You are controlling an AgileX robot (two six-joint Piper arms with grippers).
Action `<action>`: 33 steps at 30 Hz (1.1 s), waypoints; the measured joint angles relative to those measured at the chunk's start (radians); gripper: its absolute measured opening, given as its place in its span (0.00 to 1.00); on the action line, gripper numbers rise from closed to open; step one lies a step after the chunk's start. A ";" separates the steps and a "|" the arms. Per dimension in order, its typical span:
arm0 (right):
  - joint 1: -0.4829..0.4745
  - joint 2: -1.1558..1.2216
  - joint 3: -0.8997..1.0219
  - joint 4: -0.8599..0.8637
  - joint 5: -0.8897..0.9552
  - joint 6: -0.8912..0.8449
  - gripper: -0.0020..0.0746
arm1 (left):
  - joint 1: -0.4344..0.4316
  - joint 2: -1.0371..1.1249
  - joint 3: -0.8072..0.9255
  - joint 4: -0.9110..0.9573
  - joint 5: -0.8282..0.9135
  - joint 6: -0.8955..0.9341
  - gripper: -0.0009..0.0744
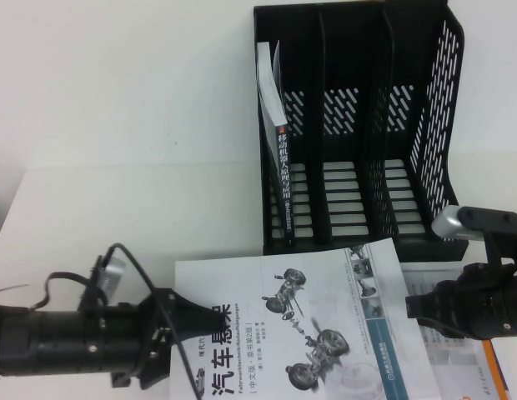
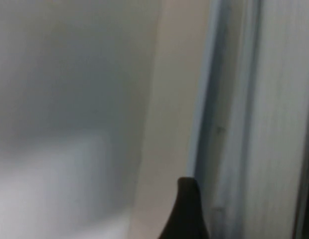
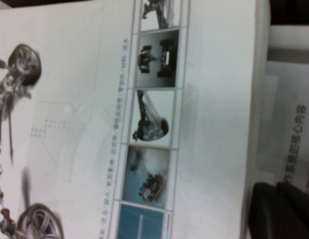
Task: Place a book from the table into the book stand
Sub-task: Push book with right arm
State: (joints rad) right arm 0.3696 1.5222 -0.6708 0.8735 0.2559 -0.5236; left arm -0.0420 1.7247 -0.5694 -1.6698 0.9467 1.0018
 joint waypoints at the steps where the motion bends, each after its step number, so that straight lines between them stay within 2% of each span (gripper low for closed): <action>1: 0.000 0.000 0.000 0.000 0.000 0.000 0.02 | 0.013 0.000 0.000 0.008 -0.002 -0.006 0.71; 10: 0.000 0.000 0.000 0.002 0.001 -0.002 0.02 | 0.149 0.002 0.000 0.132 0.051 -0.047 0.71; 13: 0.000 0.000 0.000 0.002 0.002 -0.002 0.02 | 0.154 0.021 0.000 0.143 0.113 -0.041 0.71; 18: 0.000 0.000 0.000 0.002 0.002 -0.002 0.02 | 0.154 0.093 0.000 0.089 0.184 0.009 0.77; 25: 0.000 0.002 0.000 0.002 0.003 -0.002 0.02 | 0.150 0.195 -0.001 0.053 0.188 0.057 0.79; 33: 0.000 0.002 0.000 0.004 0.003 -0.002 0.02 | 0.150 0.206 0.021 -0.008 0.197 0.117 0.79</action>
State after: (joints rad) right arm 0.3696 1.5237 -0.6708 0.8773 0.2589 -0.5252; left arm 0.1078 1.9303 -0.5488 -1.6776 1.1436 1.1191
